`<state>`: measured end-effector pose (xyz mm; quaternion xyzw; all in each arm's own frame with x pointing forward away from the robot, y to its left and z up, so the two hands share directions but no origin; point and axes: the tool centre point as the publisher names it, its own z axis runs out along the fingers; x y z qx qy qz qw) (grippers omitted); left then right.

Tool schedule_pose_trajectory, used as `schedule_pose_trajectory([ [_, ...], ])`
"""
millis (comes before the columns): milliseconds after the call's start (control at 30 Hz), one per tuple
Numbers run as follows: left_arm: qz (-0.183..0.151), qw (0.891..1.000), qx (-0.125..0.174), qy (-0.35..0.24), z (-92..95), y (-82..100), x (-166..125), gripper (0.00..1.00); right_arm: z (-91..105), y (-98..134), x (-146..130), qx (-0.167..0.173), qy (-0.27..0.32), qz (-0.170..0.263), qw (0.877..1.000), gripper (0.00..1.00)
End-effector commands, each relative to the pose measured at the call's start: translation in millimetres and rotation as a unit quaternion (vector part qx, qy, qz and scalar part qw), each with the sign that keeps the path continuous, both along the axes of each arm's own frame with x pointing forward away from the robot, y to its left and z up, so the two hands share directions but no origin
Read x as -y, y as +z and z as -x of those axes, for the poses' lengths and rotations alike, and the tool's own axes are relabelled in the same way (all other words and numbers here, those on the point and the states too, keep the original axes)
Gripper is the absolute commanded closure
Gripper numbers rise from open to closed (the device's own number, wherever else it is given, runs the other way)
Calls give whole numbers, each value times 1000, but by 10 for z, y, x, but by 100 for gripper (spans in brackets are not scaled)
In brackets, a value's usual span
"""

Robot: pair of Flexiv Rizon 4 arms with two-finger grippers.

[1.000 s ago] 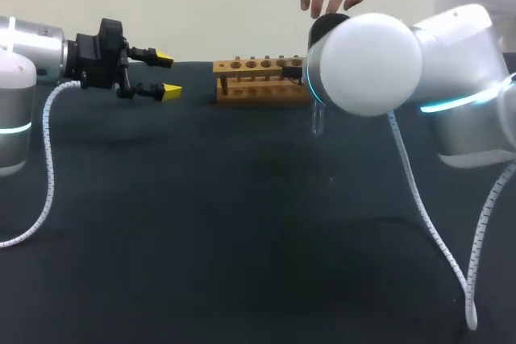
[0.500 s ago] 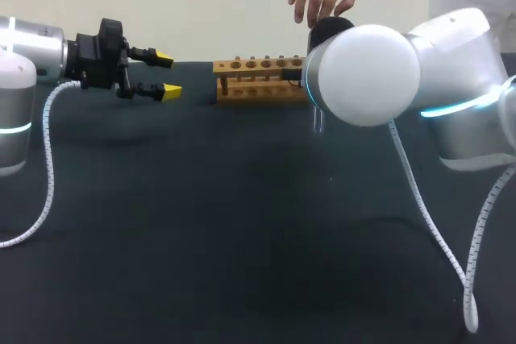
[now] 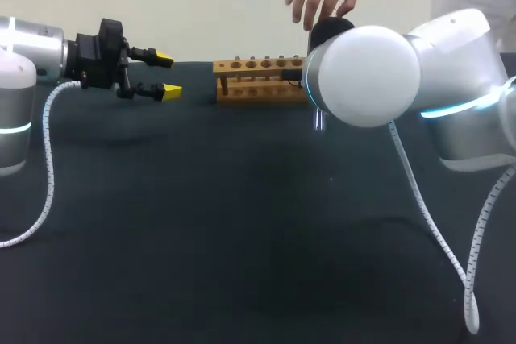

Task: Grasp the test tube, adjust it, and insert it.

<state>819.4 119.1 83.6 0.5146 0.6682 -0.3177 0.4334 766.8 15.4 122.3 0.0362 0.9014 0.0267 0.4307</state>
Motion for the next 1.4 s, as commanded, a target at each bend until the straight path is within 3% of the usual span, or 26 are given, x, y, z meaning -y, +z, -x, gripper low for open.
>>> schedule_pose_trajectory([
  [33,2,1000,3,1,14,-9,-8,0,11,-10,9,3,0,-1,1000,100],
  [433,2,1000,3,1,14,-9,-8,0,11,-10,9,3,0,-1,1000,100],
  [633,2,1000,3,1,14,-9,-8,0,-153,-103,-89,-5,18,5,1000,100],
  [833,2,1000,3,1,14,-9,-8,0,-281,-228,-192,-35,31,26,999,100],
  [1400,2,1000,3,1,14,-9,-8,0,-471,-471,-477,-68,69,33,995,100],
])
